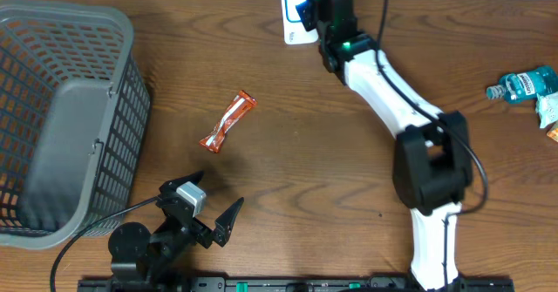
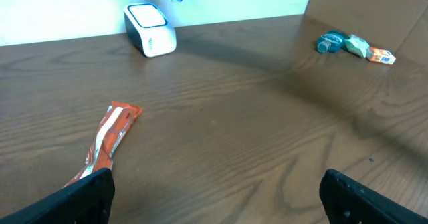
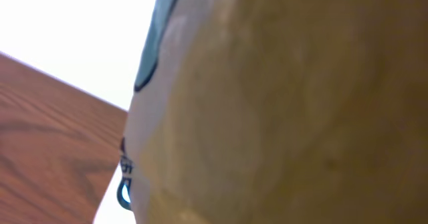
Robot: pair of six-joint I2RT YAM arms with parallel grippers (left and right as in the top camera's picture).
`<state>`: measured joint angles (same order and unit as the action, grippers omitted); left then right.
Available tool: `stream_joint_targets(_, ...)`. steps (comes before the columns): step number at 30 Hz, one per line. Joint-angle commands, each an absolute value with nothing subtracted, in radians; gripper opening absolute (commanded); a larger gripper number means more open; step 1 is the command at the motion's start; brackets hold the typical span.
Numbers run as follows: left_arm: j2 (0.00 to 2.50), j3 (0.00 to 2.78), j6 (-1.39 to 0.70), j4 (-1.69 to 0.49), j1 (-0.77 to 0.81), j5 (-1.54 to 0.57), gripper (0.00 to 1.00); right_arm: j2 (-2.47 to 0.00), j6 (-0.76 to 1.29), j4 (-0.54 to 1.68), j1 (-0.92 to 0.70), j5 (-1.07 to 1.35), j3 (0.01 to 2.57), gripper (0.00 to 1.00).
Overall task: Scan the item barcode
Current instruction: 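Carry the snack bag to the far right and release it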
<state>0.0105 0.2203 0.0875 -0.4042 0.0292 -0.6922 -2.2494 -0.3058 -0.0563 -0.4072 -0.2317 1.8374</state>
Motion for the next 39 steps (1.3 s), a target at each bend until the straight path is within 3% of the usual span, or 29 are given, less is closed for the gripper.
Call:
stream_joint_targets(1, 0.005, 0.22, 0.105, -0.404, 0.032, -0.692, 0.98, -2.341, -0.448, -0.068, -0.436, -0.305, 1.962, 0.01)
stream_joint_targets(9, 0.005, 0.22, 0.105, -0.404, 0.032, -0.692, 0.98, -2.523, -0.691, -0.075, -0.513, -0.456, 2.146, 0.01)
stream_joint_targets(18, 0.005, 0.22, 0.104, -0.404, 0.032, -0.692, 0.98, -2.551, -0.713, -0.088, -0.532, -0.563, 2.149, 0.01)
stream_joint_targets(21, 0.005, 0.22, 0.105, -0.404, 0.032, -0.691, 0.98, -2.54, -0.706, 0.0, -0.532, -0.643, 2.174, 0.01)
stream_joint_targets(29, 0.005, 0.22, 0.105, -0.404, 0.032, -0.692, 0.98, -2.38, -0.451, 0.492, -0.491, -0.704, 2.243, 0.01)
stream_joint_targets(39, 0.005, 0.22, 0.105, -0.404, 0.032, -0.692, 0.98, -2.218, -0.036, 0.944, -0.229, -0.554, 2.242, 0.01)
